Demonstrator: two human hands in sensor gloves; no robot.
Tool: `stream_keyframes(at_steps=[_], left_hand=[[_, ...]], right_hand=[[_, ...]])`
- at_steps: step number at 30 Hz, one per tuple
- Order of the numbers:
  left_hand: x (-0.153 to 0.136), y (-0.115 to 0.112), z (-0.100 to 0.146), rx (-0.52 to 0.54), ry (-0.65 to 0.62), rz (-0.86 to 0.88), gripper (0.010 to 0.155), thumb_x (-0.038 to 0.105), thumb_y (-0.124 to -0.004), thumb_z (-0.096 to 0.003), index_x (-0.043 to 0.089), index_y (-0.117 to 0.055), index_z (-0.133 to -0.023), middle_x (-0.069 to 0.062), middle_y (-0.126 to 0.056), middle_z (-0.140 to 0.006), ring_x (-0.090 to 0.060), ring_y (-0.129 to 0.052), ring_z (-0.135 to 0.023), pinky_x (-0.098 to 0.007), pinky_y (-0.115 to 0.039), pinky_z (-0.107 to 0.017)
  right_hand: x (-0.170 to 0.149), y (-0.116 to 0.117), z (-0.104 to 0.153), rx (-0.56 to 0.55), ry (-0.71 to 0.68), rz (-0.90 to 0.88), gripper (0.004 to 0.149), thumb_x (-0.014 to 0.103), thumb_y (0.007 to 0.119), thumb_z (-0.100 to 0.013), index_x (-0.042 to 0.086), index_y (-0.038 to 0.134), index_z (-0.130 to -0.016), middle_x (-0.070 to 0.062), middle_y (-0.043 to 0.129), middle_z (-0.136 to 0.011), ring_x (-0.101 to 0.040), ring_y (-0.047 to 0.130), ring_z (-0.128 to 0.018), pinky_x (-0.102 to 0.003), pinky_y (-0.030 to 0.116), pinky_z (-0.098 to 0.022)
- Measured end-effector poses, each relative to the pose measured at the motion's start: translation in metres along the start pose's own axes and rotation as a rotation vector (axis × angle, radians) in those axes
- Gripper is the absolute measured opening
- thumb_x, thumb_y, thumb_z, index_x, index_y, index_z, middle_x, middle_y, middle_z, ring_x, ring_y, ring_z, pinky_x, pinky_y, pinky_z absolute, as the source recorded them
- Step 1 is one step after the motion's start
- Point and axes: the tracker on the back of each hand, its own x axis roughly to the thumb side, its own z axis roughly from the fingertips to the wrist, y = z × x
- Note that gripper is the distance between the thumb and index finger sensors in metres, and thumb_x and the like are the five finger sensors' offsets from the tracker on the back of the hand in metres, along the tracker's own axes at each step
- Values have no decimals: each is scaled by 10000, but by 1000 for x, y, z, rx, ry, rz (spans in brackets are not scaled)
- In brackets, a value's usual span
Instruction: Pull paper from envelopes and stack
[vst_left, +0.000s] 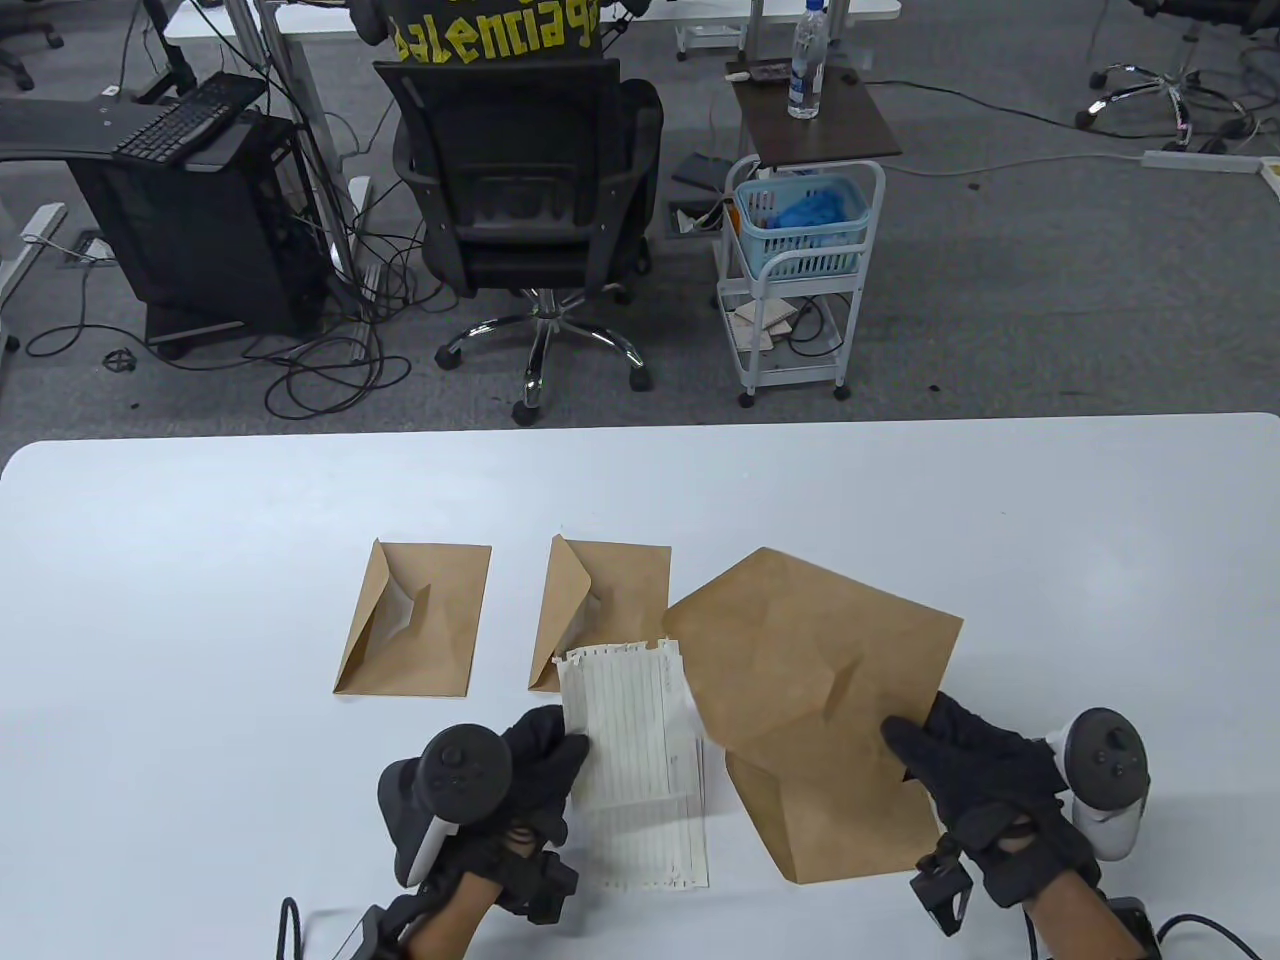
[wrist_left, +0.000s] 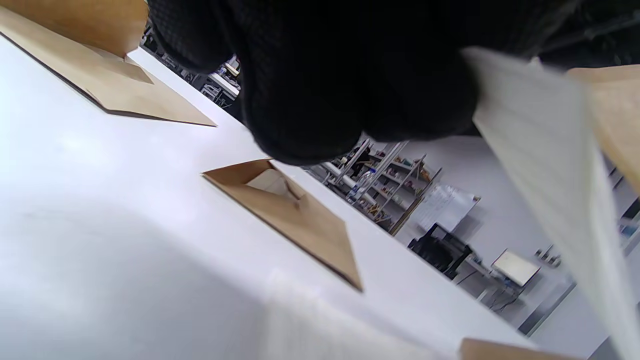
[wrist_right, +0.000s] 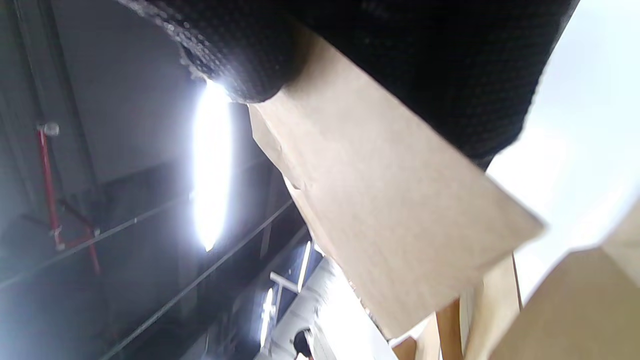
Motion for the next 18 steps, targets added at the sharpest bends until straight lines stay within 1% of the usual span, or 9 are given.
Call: stream_keyframes(at_steps=[3,4,6,8,11,13,14,16,18], left_hand=[[-1,-6,-1,-61,1,-44,512,375,-848,-459,253,-761,-948,58,-1023,-617,-214,-1084,-550,-539,-700,-646],[0,-8,-2,-78,-2,-53,571,373,-850,-457,238,-708,-994,59,-1022,-619,-211,-1085,-549,-538,-700,-645],[3,-12,-1,-110,-17,-61,668,371,-847,-459,225,-573,-1051,57,-1020,-619,-212,-1083,-543,-537,-698,-648],[8,-15,0,-161,-49,-61,733,372,-844,-460,301,-437,-1065,65,-1020,-608,-193,-1091,-506,-523,-714,-640],[16,-19,4,-167,-68,-78,753,369,-846,-461,396,-375,-1048,62,-1023,-587,-187,-1101,-461,-513,-734,-620],[22,-21,5,-172,-99,-125,720,364,-845,-463,434,-415,-1035,58,-1028,-582,-189,-1104,-453,-514,-737,-617],[24,-23,6,-185,-116,-158,677,354,-845,-466,433,-480,-1031,52,-1032,-585,-196,-1101,-461,-520,-730,-620],[28,-30,7,-214,-134,-234,542,355,-841,-469,370,-687,-988,37,-1038,-580,-209,-1093,-460,-531,-717,-626],[30,-37,8,-220,-145,-312,517,357,-848,-464,282,-763,-968,33,-1036,-579,-212,-1089,-465,-538,-706,-634]], right_hand=[[-2,-18,0,-68,10,-24,417,313,803,-511,150,813,-895,-130,1000,-699,-272,1106,-495,-421,923,-386],[-3,-21,0,-81,16,-26,418,313,803,-511,149,812,-895,-127,1000,-700,-271,1106,-495,-421,923,-386],[-7,-27,-1,-104,35,-28,417,313,802,-512,147,811,-894,-129,998,-700,-270,1105,-498,-420,922,-388],[-9,-29,-1,-115,53,-36,418,312,802,-511,143,811,-894,-130,997,-702,-272,1104,-498,-421,922,-388],[-10,-30,-1,-121,63,-34,419,311,802,-511,141,810,-894,-129,996,-702,-271,1103,-500,-420,921,-390],[-10,-29,-1,-117,63,-28,419,312,802,-511,141,810,-894,-129,995,-704,-271,1102,-502,-420,921,-391],[-10,-27,-1,-114,63,-25,419,312,802,-511,140,810,-894,-130,995,-704,-271,1102,-503,-420,921,-391],[-10,-25,-1,-106,62,-21,419,310,802,-511,140,811,-894,-131,995,-704,-272,1102,-503,-421,920,-391],[-10,-23,-1,-99,62,-13,419,311,803,-511,140,811,-893,-131,994,-705,-272,1102,-503,-421,920,-392]])
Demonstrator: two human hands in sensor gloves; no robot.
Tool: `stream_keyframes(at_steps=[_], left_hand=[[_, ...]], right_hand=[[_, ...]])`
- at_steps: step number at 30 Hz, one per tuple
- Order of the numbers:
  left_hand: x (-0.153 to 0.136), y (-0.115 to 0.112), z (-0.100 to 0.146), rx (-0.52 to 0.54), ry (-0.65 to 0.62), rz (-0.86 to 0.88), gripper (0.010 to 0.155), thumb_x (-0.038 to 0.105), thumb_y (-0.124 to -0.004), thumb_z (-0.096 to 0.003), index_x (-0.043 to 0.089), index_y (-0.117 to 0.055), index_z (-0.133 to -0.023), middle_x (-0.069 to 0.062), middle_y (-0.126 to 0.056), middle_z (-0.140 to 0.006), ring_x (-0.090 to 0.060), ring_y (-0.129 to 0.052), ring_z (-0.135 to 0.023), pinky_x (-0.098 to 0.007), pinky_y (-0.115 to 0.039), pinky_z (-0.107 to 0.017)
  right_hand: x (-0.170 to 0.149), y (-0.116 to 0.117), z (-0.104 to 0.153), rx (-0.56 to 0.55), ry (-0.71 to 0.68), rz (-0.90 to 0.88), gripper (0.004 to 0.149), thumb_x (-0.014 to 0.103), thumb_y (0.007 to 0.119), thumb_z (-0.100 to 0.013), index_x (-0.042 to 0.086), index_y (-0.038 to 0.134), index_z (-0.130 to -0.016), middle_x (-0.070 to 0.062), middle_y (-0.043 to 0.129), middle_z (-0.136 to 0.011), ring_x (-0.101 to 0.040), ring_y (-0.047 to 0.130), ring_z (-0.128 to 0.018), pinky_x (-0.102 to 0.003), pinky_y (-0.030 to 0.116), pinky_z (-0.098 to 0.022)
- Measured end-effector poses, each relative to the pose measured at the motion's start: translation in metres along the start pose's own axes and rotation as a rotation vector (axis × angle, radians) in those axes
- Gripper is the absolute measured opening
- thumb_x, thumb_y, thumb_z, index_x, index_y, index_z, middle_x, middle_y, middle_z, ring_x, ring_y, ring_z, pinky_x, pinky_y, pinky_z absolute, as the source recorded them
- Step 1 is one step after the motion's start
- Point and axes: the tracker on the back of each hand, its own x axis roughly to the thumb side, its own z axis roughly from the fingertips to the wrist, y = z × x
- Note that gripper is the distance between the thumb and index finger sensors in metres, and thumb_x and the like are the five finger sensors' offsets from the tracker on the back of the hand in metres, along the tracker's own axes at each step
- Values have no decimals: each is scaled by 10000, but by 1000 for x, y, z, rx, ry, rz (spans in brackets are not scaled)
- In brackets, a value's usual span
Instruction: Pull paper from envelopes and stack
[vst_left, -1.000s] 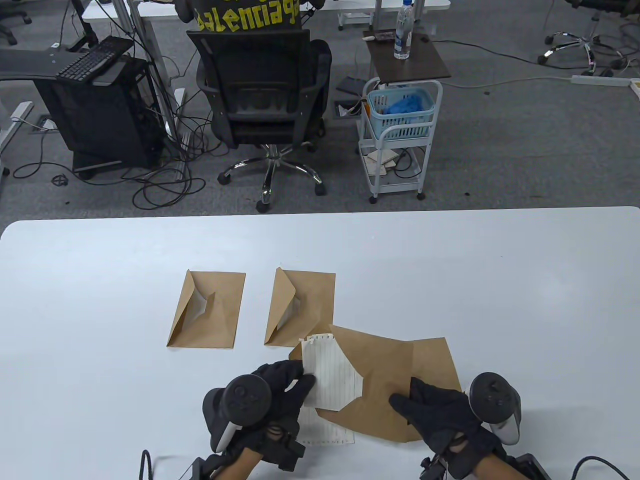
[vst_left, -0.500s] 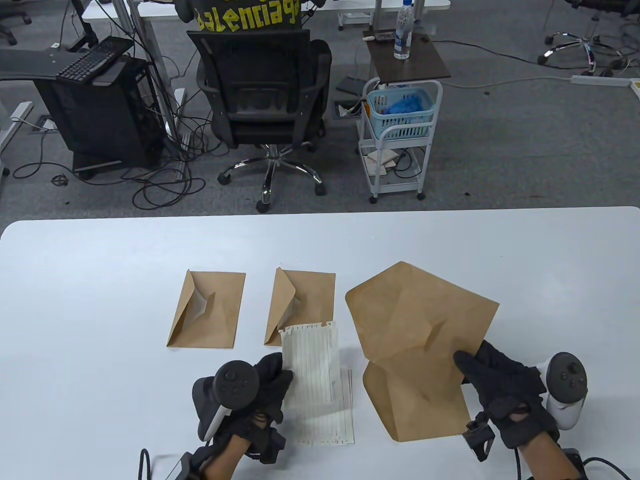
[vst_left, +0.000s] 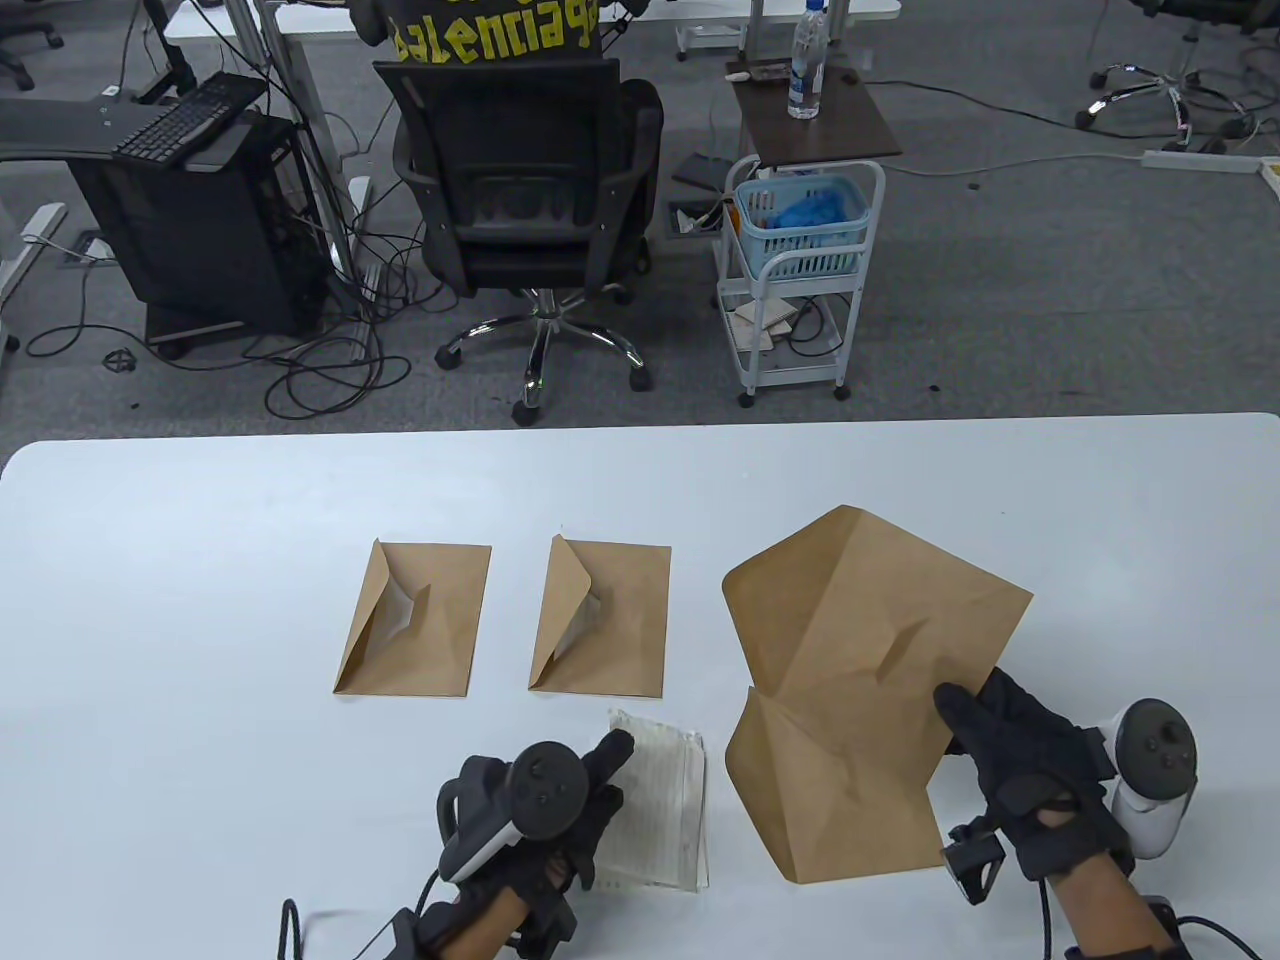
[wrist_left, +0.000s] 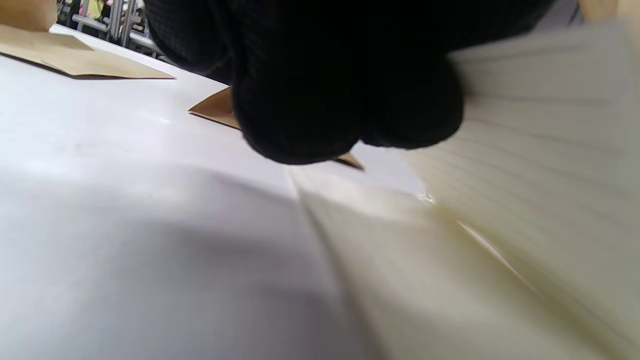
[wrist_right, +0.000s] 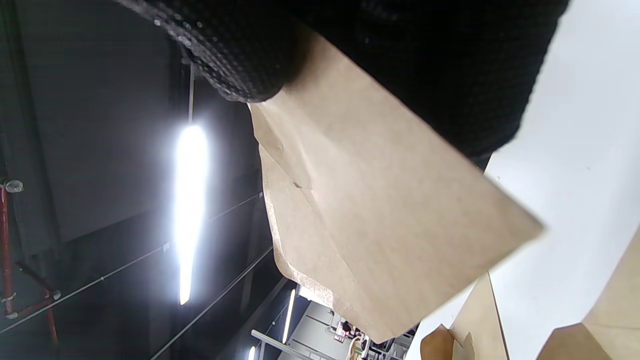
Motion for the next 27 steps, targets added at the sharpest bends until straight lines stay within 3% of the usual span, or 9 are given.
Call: stream_keyframes(at_steps=[8,11,12,14,16,23,27], left_hand=[[19,-16,-6,-48,-27,-352,489,409,-873,-442,285,-835,-914,43,-1021,-600,-221,-1063,-520,-553,-663,-664],[21,-22,-7,-72,-20,-425,476,458,-877,-433,323,-861,-889,27,-957,-730,-251,-1000,-671,-586,-599,-701],[21,-25,-8,-97,-10,-445,490,469,-872,-433,337,-841,-904,-8,-901,-840,-294,-940,-778,-608,-551,-724],[20,-26,-8,-119,-3,-450,521,490,-861,-437,367,-788,-938,-77,-719,-1042,-367,-783,-949,-636,-458,-759],[19,-27,-9,-121,-1,-435,522,493,-860,-436,365,-789,-937,-117,-558,-1138,-408,-651,-1034,-650,-379,-777],[18,-28,-10,-153,4,-414,562,509,-833,-441,342,-743,-970,-115,-566,-1139,-410,-647,-1044,-645,-390,-779],[14,-15,-11,-116,9,-411,604,517,-766,-460,360,-657,-1033,-110,-547,-1150,-410,-621,-1059,-640,-378,-786]], right_hand=[[0,5,0,20,1,21,418,310,804,-511,138,813,-892,-133,993,-707,-275,1101,-506,-424,918,-395],[0,5,0,22,5,27,418,310,804,-510,138,814,-891,-134,994,-707,-276,1100,-508,-425,918,-395],[0,6,0,23,7,28,417,311,804,-510,139,814,-891,-135,993,-708,-276,1099,-509,-425,917,-396],[0,6,0,22,10,28,418,310,805,-510,136,815,-891,-135,993,-707,-276,1100,-508,-425,917,-395],[0,5,0,21,15,31,419,311,805,-510,135,815,-890,-135,994,-706,-277,1100,-507,-425,918,-394],[0,6,0,26,28,42,418,310,805,-509,135,816,-889,-137,993,-707,-278,1100,-508,-426,917,-395],[0,7,0,37,44,42,419,311,804,-511,133,817,-890,-140,992,-709,-283,1099,-508,-427,917,-394]])
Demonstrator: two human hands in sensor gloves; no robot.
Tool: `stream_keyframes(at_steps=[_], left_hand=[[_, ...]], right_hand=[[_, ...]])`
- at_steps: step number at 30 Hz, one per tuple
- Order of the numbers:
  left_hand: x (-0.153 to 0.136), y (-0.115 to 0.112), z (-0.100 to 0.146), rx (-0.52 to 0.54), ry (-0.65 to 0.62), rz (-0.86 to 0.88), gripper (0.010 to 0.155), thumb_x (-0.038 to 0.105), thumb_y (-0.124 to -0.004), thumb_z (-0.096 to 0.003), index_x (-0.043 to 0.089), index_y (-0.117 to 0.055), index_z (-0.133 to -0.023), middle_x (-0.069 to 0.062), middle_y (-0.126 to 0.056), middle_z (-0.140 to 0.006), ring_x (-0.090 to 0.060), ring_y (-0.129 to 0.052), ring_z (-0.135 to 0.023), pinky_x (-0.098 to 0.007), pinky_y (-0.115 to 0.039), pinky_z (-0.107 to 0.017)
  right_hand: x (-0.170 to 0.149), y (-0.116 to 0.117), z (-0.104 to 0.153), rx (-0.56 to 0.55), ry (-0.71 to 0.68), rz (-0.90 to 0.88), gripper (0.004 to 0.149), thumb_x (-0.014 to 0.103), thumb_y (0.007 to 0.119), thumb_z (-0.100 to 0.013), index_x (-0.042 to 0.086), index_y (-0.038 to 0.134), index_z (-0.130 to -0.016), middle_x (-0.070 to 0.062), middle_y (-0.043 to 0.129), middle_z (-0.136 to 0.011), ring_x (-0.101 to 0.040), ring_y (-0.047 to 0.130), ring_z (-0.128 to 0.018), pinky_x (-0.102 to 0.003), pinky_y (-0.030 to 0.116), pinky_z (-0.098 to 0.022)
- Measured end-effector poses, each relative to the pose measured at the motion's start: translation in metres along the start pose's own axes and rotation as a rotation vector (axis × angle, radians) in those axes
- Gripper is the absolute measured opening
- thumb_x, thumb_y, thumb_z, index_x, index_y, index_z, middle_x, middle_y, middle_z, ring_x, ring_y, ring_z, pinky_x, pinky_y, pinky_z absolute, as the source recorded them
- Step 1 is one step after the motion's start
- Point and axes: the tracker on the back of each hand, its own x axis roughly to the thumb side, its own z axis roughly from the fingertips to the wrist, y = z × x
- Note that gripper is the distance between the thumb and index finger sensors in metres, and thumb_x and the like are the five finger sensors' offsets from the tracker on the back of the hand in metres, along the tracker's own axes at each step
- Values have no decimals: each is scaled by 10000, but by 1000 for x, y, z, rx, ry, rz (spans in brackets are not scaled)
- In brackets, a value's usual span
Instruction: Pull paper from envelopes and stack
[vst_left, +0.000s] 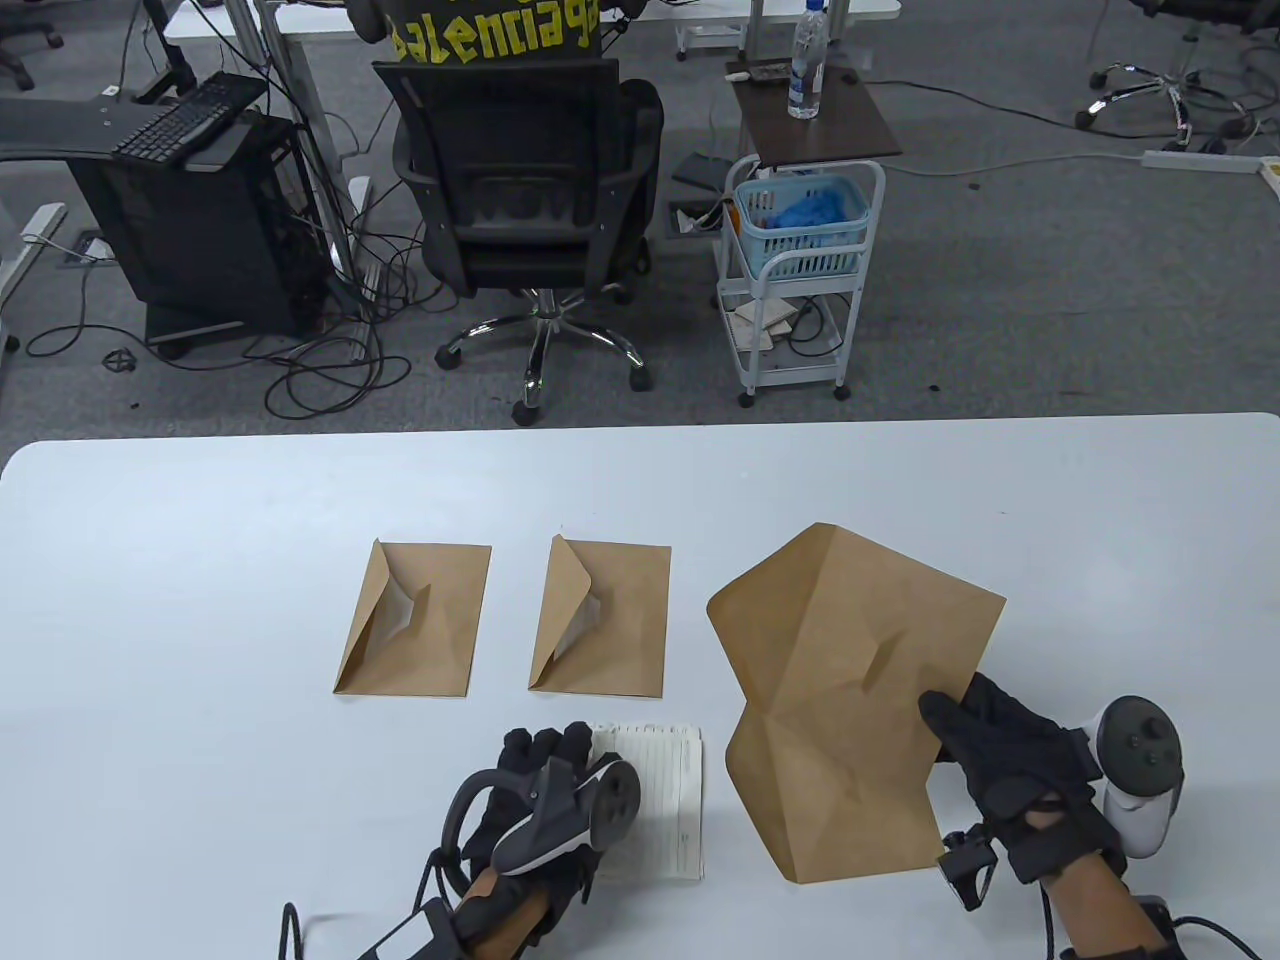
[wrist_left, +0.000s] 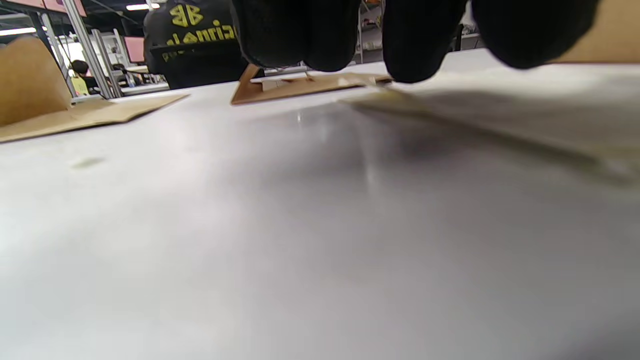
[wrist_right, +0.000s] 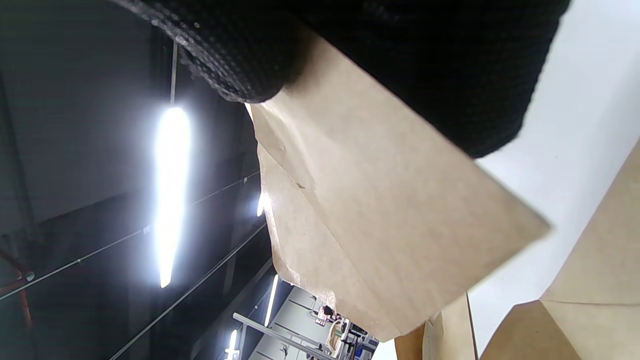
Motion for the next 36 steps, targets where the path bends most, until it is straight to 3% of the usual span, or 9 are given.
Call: stream_keyframes(at_steps=[7,12,17,25,36], left_hand=[[-35,38,1,219,68,-18,750,583,-716,-458,418,-386,-1111,-85,-290,-1214,-439,-325,-1150,-651,-192,-798],[-52,34,1,274,127,-23,817,627,-689,-451,434,-247,-1111,-70,-125,-1208,-438,-137,-1150,-648,-80,-774],[-54,14,1,242,122,-3,840,640,-674,-448,435,-185,-1099,-73,-77,-1195,-435,-127,-1148,-646,-75,-773],[-55,7,7,246,111,29,829,642,-665,-447,427,-206,-1103,-86,-97,-1195,-436,-162,-1147,-638,-117,-784],[-53,8,15,258,100,64,812,629,-668,-451,416,-244,-1111,-98,-146,-1200,-435,-203,-1148,-634,-144,-789]], right_hand=[[0,-2,-1,2,27,-39,421,311,803,-511,128,816,-891,-139,993,-706,-278,1101,-505,-426,918,-391],[-3,-4,-1,10,64,-53,422,312,803,-512,126,815,-891,-142,994,-704,-277,1102,-501,-423,920,-388],[-7,-5,-3,26,112,-69,426,311,803,-511,123,812,-893,-142,994,-701,-273,1104,-495,-419,922,-383],[-13,-5,-4,58,179,-83,459,308,806,-508,98,784,-916,-135,1010,-667,-247,1116,-445,-397,933,-351],[-26,3,-5,52,277,19,728,230,828,-479,3,430,-1045,-155,945,-730,-144,1117,-343,-332,950,-302]])
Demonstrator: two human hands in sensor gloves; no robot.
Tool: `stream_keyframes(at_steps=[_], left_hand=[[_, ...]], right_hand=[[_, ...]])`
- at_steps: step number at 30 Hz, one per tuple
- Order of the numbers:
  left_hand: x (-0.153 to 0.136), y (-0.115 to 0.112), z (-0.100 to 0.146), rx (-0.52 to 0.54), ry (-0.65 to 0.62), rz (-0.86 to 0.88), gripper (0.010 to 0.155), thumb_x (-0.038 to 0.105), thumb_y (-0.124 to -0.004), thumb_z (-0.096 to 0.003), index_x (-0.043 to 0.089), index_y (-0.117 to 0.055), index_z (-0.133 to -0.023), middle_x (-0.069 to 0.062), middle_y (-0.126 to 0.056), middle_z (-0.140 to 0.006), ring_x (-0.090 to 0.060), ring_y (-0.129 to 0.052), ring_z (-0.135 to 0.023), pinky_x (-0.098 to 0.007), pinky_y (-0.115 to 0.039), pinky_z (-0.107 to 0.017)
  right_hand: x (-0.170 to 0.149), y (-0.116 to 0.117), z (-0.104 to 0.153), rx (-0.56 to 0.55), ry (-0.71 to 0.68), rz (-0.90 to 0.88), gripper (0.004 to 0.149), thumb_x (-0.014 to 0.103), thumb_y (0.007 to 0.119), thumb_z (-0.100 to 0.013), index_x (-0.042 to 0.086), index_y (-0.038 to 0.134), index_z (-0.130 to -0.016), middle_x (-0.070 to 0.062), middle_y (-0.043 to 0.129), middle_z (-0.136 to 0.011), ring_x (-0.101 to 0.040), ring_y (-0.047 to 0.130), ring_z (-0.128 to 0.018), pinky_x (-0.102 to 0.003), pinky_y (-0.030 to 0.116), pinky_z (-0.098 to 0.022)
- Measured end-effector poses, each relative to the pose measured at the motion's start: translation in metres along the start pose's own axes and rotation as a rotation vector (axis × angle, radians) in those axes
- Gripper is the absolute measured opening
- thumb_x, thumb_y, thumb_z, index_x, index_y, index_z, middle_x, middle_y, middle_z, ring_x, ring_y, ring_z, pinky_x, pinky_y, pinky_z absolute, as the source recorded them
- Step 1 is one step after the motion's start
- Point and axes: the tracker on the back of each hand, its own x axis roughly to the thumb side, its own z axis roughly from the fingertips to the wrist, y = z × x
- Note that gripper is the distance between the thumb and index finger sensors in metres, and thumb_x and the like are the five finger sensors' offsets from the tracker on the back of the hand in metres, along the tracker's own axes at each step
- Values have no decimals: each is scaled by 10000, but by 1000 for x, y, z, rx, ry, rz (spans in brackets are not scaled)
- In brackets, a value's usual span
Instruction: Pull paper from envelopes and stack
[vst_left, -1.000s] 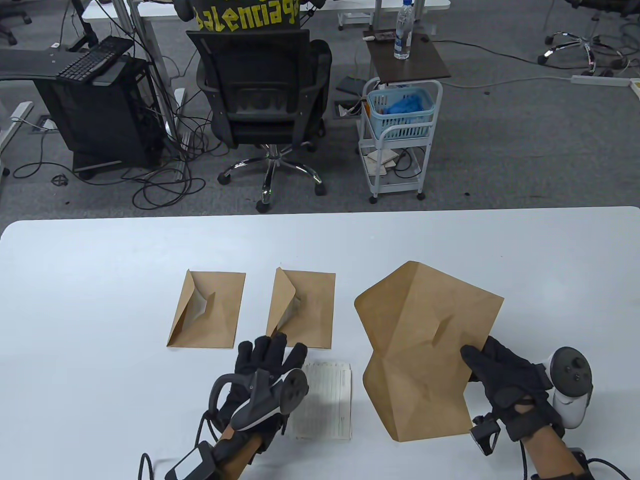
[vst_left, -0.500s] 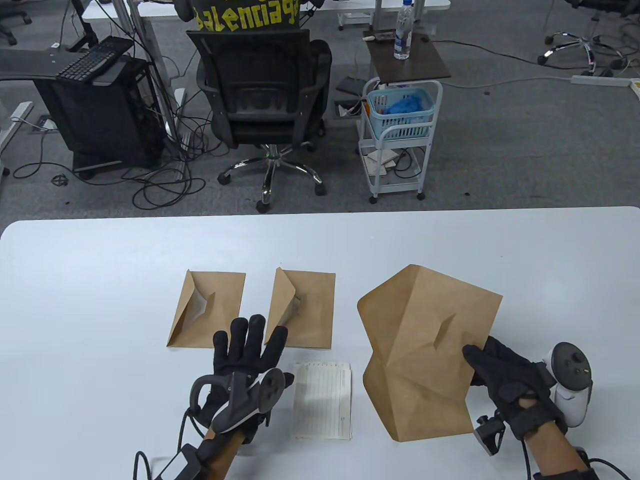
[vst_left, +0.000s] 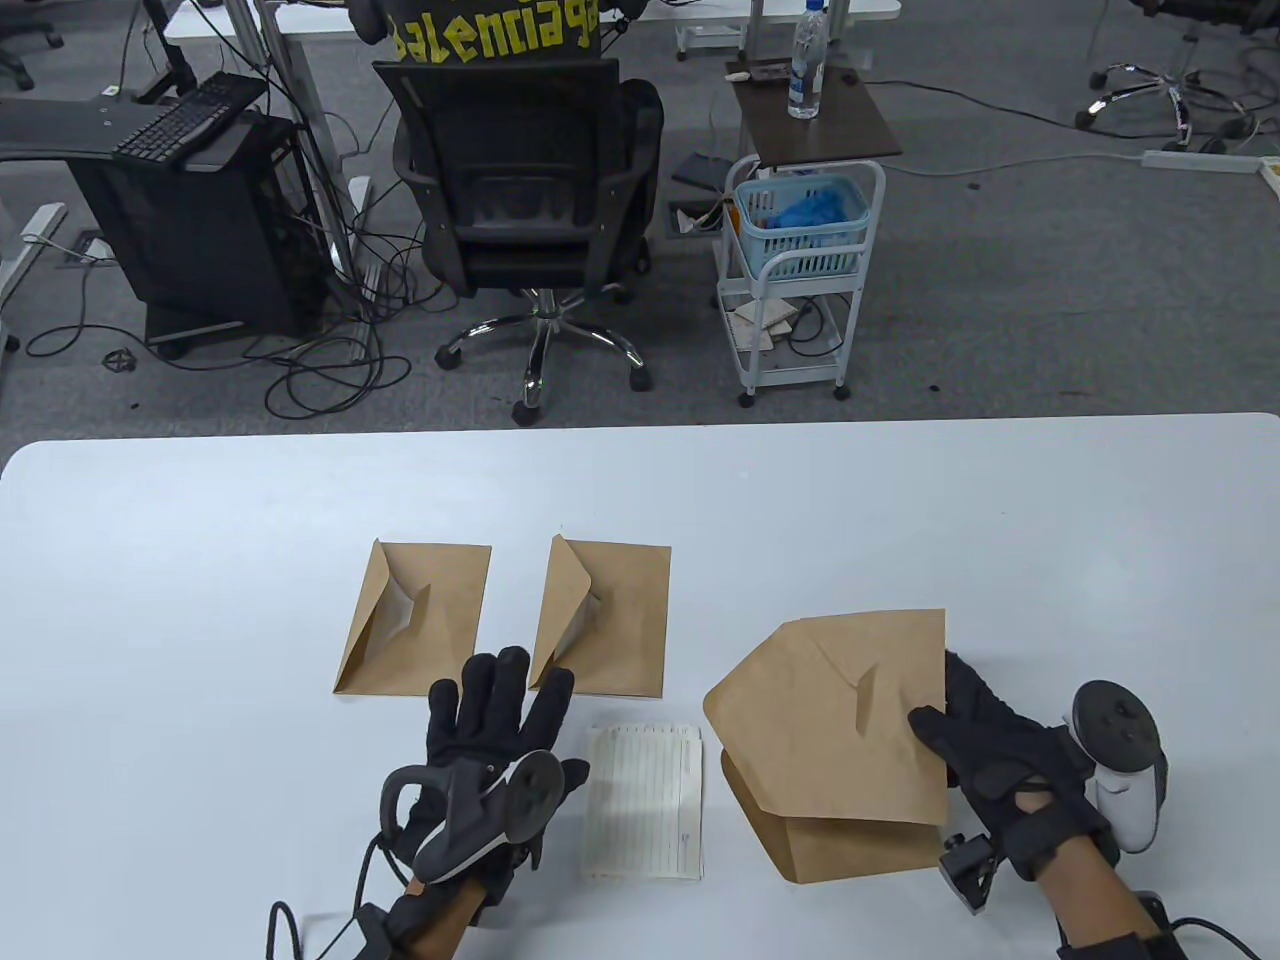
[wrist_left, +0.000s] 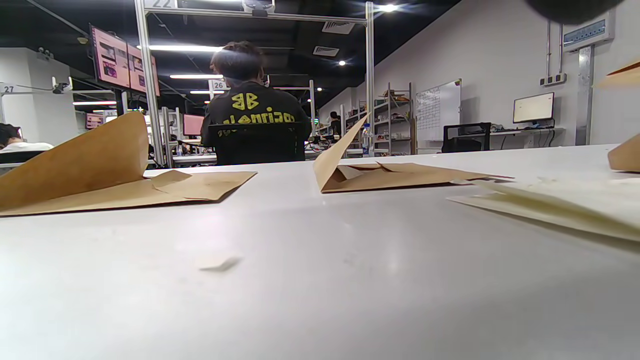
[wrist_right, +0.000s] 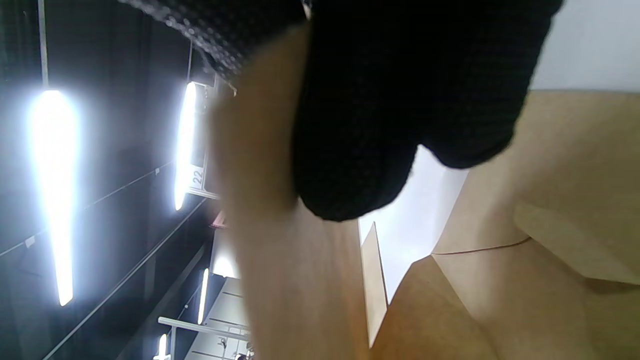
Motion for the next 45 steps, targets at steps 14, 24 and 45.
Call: stream_keyframes(at_steps=[14,24,45], left_hand=[[8,-1,2,-30,-24,-18,797,623,-666,-454,415,-269,-1114,-107,-160,-1202,-439,-210,-1147,-633,-147,-790],[11,-2,2,-36,-27,-24,792,621,-665,-455,411,-282,-1116,-110,-163,-1202,-438,-214,-1147,-633,-149,-790],[16,-4,2,-45,-39,-35,784,618,-668,-454,411,-301,-1115,-89,-188,-1207,-437,-224,-1148,-633,-152,-791]], right_hand=[[-13,40,-13,52,12,701,671,185,890,-441,174,581,-1036,-213,905,-783,-163,1111,-360,-373,943,-332],[-11,52,-14,-43,37,1153,671,375,981,-396,208,725,-993,-180,901,-811,-193,1066,-427,-442,882,-420],[7,53,-20,23,66,1259,597,464,877,-456,161,788,-962,-267,765,-957,-396,946,-708,-592,731,-572]])
